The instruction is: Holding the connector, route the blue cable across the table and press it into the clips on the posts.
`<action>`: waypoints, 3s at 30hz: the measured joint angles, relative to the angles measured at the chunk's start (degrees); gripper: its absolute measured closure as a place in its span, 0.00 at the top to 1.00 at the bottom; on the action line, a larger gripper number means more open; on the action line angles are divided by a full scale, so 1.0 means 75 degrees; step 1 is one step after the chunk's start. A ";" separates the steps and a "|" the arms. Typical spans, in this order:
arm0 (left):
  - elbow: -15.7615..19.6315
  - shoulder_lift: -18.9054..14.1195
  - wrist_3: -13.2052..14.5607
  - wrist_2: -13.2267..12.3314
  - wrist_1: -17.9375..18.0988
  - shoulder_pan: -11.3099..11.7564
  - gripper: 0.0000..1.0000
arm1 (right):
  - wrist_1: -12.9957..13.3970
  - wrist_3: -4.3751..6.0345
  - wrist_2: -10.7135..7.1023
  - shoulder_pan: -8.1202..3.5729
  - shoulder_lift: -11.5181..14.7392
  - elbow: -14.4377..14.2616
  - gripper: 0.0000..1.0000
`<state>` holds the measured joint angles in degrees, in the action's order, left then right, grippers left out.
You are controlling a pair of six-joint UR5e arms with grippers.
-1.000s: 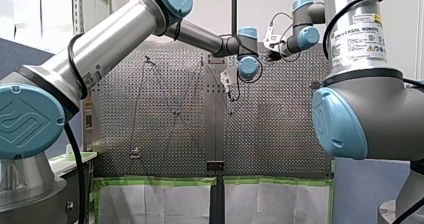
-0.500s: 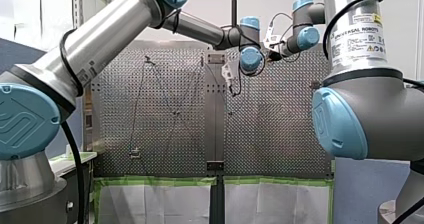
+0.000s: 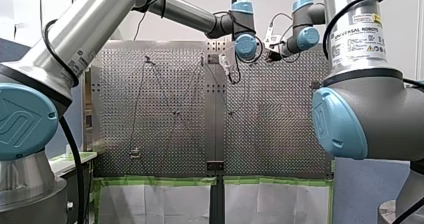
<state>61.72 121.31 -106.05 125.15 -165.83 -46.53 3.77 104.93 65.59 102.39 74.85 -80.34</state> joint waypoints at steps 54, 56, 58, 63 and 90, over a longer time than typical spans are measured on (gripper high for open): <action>0.4155 -0.3068 -0.1265 0.1047 0.4161 0.0020 1.00 | -0.0011 -0.0032 0.0018 0.0086 -0.0014 -0.0011 0.00; 0.4309 -0.3069 -0.1285 0.1050 0.4310 0.0013 1.00 | -0.0013 -0.0031 0.0016 0.0090 -0.0014 -0.0011 0.00; 0.4472 -0.3071 -0.1299 0.1044 0.4477 0.0009 1.00 | -0.0018 -0.0032 0.0012 0.0090 -0.0014 -0.0011 0.00; 0.4885 -0.3071 -0.1209 0.1051 0.4891 0.0040 1.00 | -0.0022 -0.0024 0.0007 0.0086 -0.0014 -0.0011 0.00; 0.6864 -0.1924 -0.1048 0.1011 0.6870 0.0527 1.00 | -0.0058 -0.0032 0.0003 0.0082 -0.0015 -0.0011 0.00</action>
<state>113.21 106.88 -113.91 132.74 -114.30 -42.58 3.34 104.70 65.61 103.00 74.74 -80.43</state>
